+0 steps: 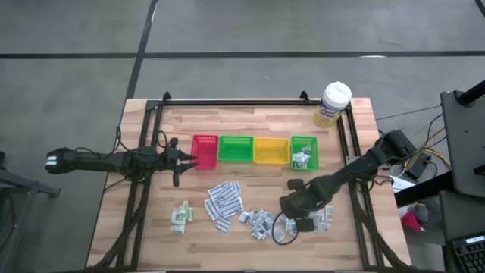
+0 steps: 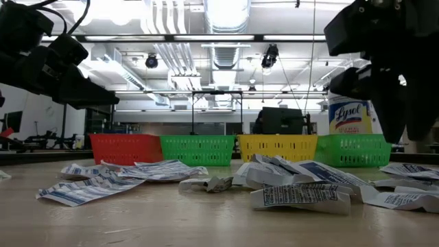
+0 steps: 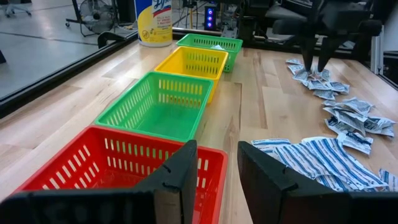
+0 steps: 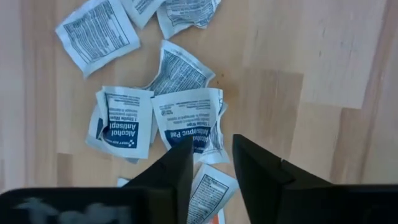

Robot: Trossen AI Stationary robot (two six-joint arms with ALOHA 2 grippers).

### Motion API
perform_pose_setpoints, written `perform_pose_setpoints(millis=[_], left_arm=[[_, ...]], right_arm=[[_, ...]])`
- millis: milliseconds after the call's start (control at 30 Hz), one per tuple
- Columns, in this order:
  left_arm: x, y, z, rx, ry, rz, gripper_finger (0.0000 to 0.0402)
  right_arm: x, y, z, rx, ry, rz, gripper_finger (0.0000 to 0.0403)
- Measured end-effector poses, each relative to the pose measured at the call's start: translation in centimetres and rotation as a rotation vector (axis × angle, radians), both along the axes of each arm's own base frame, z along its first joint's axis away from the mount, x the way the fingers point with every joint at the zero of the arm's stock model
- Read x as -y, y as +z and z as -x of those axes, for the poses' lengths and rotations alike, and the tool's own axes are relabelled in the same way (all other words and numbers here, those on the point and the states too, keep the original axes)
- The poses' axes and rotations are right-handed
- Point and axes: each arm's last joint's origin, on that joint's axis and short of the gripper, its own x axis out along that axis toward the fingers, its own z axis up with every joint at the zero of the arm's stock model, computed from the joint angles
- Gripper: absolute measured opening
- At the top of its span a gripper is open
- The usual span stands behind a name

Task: Pick & Place First Aid Supplies
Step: Put the blue alcohol pad into the right green bin

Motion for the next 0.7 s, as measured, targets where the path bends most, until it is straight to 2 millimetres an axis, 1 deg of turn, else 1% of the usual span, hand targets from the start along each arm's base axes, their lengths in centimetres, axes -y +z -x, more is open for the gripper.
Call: perform_pose_setpoints(millis=[167,300,533,700], left_arm=[[0.0,0.0,0.0,0.0,0.0,0.0,0.0113],[0.0,0.0,0.0,0.0,0.0,0.0,0.0113],[0.0,0.0,0.0,0.0,0.0,0.0,0.0113],[0.0,0.0,0.0,0.0,0.0,0.0,0.0113]], right_arm=[[-0.1,-0.4,-0.2,-0.01,-0.014,0.001,0.0138],[-0.2,-1.1,-0.5,-0.016,-0.036,-0.001,0.0144],[-0.4,-2.9,-0.8,-0.069,-0.043,0.029,0.0129],[-0.4,-3.6,-0.9,-0.087,-0.044,0.043,0.0114]])
